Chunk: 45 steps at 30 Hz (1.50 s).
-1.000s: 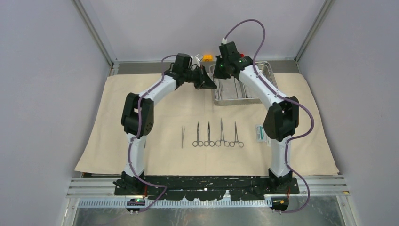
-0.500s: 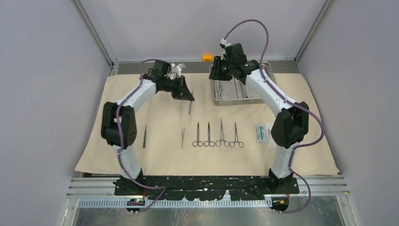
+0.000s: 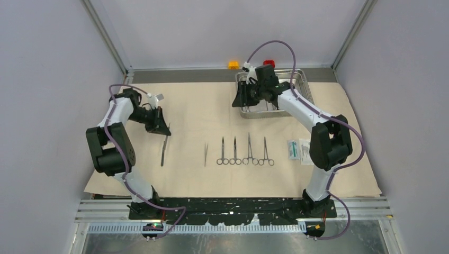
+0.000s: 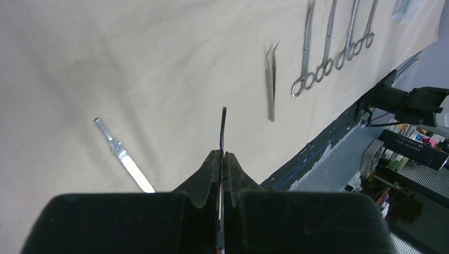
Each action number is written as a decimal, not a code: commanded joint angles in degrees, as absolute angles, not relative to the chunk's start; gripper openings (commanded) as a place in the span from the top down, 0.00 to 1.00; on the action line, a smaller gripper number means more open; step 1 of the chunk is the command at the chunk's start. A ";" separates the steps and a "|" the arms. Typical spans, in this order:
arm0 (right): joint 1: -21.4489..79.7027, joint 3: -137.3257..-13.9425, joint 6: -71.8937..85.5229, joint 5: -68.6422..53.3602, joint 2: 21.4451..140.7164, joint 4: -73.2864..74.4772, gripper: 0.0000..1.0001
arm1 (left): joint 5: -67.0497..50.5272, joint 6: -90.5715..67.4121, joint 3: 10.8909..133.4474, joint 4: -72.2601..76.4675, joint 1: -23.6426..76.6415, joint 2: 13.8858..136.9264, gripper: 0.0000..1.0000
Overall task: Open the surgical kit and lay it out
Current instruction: Place the medical item in the surgical kit.
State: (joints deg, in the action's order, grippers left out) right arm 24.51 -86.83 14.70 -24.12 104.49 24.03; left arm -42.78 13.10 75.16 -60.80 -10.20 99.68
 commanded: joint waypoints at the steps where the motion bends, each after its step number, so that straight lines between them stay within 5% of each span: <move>1: 24.09 -85.59 13.81 -26.54 99.93 18.47 0.55 | -39.60 21.44 73.35 -67.34 -14.68 101.12 1.00; 45: 22.50 -82.62 16.06 -26.24 100.24 15.71 0.55 | -32.53 16.41 72.59 -61.30 -22.77 113.81 1.00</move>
State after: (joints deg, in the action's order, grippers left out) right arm 22.76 -82.35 15.62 -25.47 101.49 18.00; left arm -31.57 16.71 71.68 -62.15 -22.31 113.67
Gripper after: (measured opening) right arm 0.451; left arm 0.019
